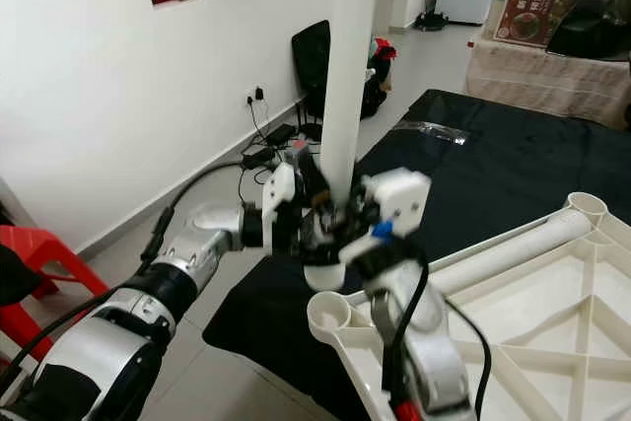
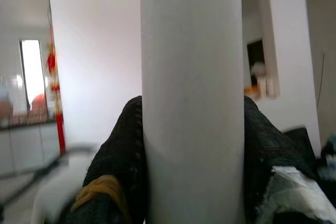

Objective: Building children table

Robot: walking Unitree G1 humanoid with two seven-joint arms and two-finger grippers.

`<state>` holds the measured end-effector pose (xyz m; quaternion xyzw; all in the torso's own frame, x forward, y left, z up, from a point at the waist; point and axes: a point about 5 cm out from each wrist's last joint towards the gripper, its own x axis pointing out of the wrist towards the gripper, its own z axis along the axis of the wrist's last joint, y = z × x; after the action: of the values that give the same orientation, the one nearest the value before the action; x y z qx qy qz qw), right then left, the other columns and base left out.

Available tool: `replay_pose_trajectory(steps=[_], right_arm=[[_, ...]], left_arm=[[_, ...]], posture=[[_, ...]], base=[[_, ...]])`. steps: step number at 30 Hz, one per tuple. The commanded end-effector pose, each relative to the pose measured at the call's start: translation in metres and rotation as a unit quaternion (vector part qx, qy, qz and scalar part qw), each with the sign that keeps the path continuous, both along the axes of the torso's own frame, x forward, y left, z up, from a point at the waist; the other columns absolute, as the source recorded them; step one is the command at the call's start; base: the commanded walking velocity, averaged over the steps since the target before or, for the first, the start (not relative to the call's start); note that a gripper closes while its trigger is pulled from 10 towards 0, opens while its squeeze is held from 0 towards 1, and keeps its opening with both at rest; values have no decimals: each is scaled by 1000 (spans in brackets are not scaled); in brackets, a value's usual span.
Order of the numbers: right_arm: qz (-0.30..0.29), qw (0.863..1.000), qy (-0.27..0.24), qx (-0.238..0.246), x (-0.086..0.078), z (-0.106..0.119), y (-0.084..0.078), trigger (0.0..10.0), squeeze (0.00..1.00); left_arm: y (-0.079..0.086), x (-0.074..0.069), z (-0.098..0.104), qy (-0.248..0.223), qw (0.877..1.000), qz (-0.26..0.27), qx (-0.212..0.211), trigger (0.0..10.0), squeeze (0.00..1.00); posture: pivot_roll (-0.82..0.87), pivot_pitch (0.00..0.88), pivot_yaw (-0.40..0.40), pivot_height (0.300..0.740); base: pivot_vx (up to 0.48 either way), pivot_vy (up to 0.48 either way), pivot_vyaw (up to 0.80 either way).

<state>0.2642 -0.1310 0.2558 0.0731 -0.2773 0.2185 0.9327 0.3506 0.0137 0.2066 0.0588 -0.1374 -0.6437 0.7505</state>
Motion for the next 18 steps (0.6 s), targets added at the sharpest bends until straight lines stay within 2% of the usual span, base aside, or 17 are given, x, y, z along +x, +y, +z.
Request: replay_pose_trajectory(steps=[1,5,12,13,15,17,18], right_arm=[[-5,1000,-2,17,3,7,-5,10000,86],[-30,999,-16,18,8,14,-12,10000,78],[-43,999,-3,7,11,10,-14,10000,75],[-70,997,0,-13,13,5,-17,10000,75],[-70,997,0,-13,13,5,-17,10000,75],[-155,987,8,-40,21,-2,-32,10000,78],[-155,987,8,-40,21,-2,-32,10000,78]], left_arm=[[7,0,1,-2,1000,5,-13,10000,0],[12,-6,5,-12,999,-6,-33,10000,0],[21,-14,0,-21,999,-5,-31,10000,0],[24,-18,-1,-22,999,-5,-33,10000,0],[24,-18,-1,-22,999,-5,-33,10000,0],[36,-22,1,-25,998,30,-49,10000,0],[36,-22,1,-25,998,30,-49,10000,0]], posture=[[-84,0,53,740],[-69,0,39,740],[-56,0,29,740],[-54,0,27,740],[-54,0,27,740],[-41,0,23,740],[-41,0,23,740]], base=[[0,0,0],[0,0,0],[0,0,0],[0,0,0],[0,0,0],[0,0,0],[0,0,0]])
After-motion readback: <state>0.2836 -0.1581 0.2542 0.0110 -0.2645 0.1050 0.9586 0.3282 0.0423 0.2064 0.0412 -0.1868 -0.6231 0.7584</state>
